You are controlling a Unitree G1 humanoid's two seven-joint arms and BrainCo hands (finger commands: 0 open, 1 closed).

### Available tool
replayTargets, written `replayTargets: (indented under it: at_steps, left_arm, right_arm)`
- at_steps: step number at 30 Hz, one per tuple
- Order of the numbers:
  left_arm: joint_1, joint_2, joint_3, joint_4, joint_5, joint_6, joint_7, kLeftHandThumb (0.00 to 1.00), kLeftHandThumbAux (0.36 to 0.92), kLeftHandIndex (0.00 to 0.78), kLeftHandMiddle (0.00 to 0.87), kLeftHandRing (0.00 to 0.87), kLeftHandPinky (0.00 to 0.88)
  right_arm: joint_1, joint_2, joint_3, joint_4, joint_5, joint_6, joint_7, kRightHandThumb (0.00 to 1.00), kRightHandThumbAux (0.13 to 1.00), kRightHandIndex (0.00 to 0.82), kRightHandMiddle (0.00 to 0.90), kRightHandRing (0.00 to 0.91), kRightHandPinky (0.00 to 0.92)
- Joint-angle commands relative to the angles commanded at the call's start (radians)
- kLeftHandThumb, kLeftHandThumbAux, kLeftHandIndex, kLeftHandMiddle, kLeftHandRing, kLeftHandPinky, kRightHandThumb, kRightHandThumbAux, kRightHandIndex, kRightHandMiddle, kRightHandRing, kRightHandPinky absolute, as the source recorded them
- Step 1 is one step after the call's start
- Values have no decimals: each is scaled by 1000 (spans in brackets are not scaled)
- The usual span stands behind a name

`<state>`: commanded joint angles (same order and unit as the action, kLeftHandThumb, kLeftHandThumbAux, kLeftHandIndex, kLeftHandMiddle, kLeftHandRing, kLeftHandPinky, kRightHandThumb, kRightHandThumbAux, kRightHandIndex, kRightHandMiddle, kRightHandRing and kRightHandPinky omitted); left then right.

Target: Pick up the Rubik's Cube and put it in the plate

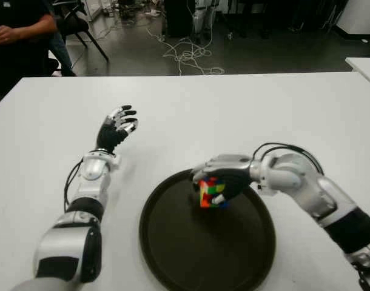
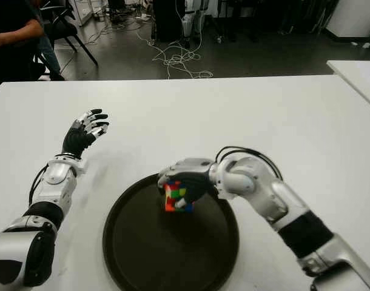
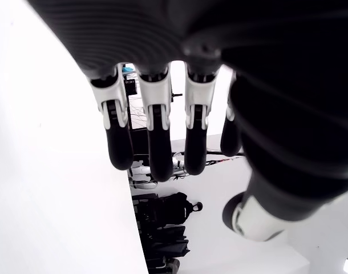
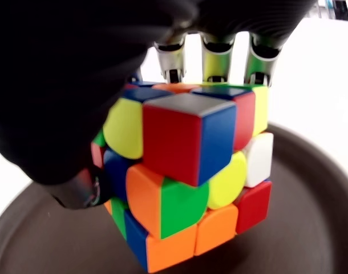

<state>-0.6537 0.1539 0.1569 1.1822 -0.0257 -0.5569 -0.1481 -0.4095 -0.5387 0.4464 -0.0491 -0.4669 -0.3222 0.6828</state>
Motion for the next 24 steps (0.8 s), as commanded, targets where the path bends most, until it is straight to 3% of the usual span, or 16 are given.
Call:
replayTargets:
  at_steps: [3,5,8,11,17,24]
  left_arm:
    - [0,0,0,0,-1,-1,-1,123,771,207,256,257,262]
    - [1,0,1,0,-1,-2,-1,118,772,207,256,256,261]
    - [1,-1,-1,-2,0,-4,-1,114,782,206,252,251,257]
    - [2,-2,-2,-4,1,-6,-1,118,786,215,254,253,261]
    - [1,0,-7,-3,8,-10,6,125,792,213,259,254,260]
    - [-1,4,-15,1,20,-8,13,104,790,215,263,256,259]
  right_arm:
    - [10,4,-9,-6,-2,5,-8,715,734,392,295,276,280]
    - [14,6,-14,-9,-3,9,-11,689,741,393,237,233,239]
    - [19,13,-33,-16,12,21,-19,229,751,132,82,81,83]
    - [24,29,-55,-6,31,17,-46,75,698,43,27,26,27]
    - [39,54,-93,38,50,-12,-126,7,629,4,2,2,2]
    - [41,50,-116,67,60,-27,-156,0,603,0,0,0,0]
